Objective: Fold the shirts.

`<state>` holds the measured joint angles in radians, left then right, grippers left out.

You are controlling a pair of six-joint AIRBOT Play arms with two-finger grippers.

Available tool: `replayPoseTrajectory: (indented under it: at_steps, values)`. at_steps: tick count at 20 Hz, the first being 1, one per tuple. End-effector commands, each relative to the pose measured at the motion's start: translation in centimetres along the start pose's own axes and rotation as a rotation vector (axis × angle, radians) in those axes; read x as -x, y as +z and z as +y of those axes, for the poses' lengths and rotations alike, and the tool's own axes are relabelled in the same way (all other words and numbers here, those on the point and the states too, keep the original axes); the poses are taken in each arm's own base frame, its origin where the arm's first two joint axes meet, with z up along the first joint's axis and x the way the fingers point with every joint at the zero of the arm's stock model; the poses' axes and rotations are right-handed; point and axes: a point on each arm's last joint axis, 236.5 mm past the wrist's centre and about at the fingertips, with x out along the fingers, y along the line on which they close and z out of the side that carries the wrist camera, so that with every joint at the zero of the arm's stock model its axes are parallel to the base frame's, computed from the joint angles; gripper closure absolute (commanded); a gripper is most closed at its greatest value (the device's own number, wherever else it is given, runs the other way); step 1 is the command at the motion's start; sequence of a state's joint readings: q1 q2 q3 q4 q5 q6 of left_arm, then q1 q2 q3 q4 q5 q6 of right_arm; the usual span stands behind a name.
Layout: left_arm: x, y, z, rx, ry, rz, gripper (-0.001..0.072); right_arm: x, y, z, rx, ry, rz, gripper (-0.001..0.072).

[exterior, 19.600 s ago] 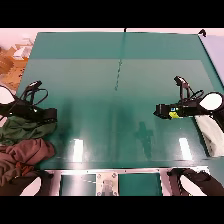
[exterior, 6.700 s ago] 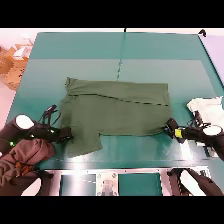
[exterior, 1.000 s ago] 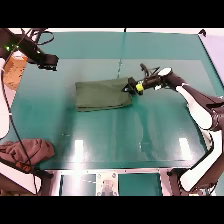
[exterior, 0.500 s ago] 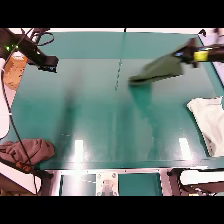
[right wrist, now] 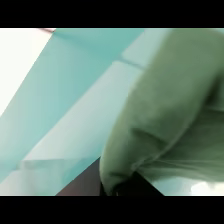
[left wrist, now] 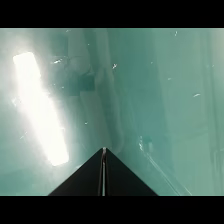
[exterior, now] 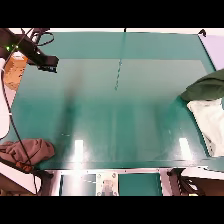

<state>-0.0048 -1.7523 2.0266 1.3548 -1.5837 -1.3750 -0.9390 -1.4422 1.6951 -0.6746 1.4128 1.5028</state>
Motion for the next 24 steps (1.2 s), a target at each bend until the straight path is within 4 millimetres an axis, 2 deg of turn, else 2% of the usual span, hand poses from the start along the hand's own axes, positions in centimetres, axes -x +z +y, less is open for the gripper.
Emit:
replayPoseTrajectory:
  at_steps: [1,6,9,13,15,17,18,19,20,22,24]
  values:
    - [0.0,0.1,0.0,0.008,0.0,-0.003,0.0682,3.9,-0.2,-3.8,-0.027,-0.12,0.014,0.0697]
    - [0.0,-0.3,-0.1,0.008,-0.004,0.011,0.0682,8.4,-0.7,-7.0,0.008,-0.398,-0.004,0.0698]
    - [0.0,-0.3,-0.1,0.008,-0.004,0.014,0.0682,9.9,-2.5,-9.4,-0.035,-0.521,0.054,0.0698]
    - [0.0,-0.3,-0.1,0.008,-0.005,0.014,0.0682,11.7,-6.1,-13.3,-0.191,-0.695,0.161,0.0697]
    - [0.0,-0.4,-0.2,0.007,-0.009,0.015,0.0682,12.6,-9.9,-15.9,-0.333,-0.807,0.274,0.0696]
    - [0.0,-0.6,-0.4,0.007,-0.016,0.024,0.0682,12.8,-12.8,-18.7,-0.43,-0.895,0.346,0.0691]
    - [0.0,-0.6,-0.5,0.008,-0.02,0.025,0.0682,13.2,-14.3,-20.2,-0.472,-0.958,0.383,0.0604]
    - [0.0,-0.7,-0.5,0.007,-0.023,0.031,0.0682,13.8,-15.9,-21.7,-0.504,-1.022,0.43,0.0354]
    - [0.0,-0.8,-0.5,0.007,-0.024,0.032,0.0682,14.3,-17.3,-22.8,-0.527,-1.074,0.469,0.0163]
    - [0.0,-0.6,-0.6,0.007,-0.025,0.025,0.0682,15.0,-18.4,-24.1,-0.574,-1.144,0.497,0.016]
    - [0.0,-0.4,-0.6,0.003,-0.028,0.016,0.0682,14.2,-17.6,-24.0,-0.567,-1.123,0.477,0.0166]
